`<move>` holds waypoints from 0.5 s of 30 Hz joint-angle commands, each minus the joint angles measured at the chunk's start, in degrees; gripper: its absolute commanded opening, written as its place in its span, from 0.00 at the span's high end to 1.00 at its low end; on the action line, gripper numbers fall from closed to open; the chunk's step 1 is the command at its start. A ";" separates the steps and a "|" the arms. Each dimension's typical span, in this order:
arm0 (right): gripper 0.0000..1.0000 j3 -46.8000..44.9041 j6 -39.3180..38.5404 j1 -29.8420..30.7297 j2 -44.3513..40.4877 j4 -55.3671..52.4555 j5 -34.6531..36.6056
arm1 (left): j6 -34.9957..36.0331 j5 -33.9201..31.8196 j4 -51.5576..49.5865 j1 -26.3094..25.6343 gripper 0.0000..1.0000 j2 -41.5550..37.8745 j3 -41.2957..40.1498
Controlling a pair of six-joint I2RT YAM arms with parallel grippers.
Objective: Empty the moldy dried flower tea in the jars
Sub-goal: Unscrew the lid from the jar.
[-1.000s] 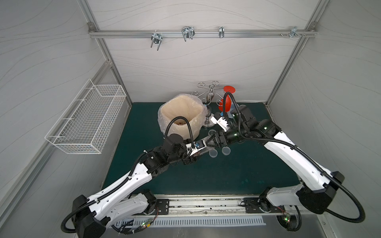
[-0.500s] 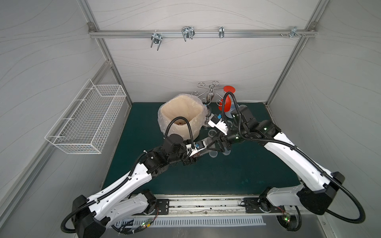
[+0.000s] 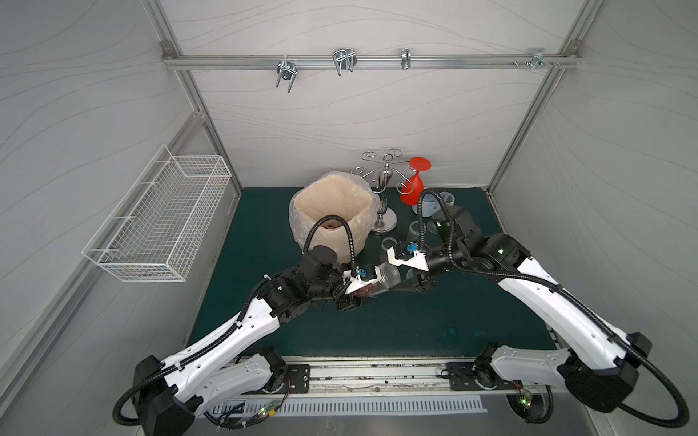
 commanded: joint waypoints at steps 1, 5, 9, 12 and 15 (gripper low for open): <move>0.83 0.52 -1.99 -2.38 -1.71 2.47 -6.54 | 1.43 1.05 -0.38 -0.22 1.00 -0.14 1.78; 0.81 -0.75 2.75 -6.33 -4.50 5.86 -14.56 | 1.30 -0.32 0.79 -0.24 1.00 -0.49 1.28; 0.79 -2.46 7.95 -8.01 -6.47 8.64 -16.05 | 1.10 -2.72 1.83 -0.23 1.00 -0.92 1.00; 0.78 -3.56 12.15 -8.24 -7.55 10.00 -12.33 | 0.71 -5.78 3.16 -0.25 1.00 -1.45 0.44; 0.75 -4.90 16.95 -8.26 -8.41 10.05 -6.97 | 0.29 -8.58 4.35 -0.27 1.00 -2.23 0.02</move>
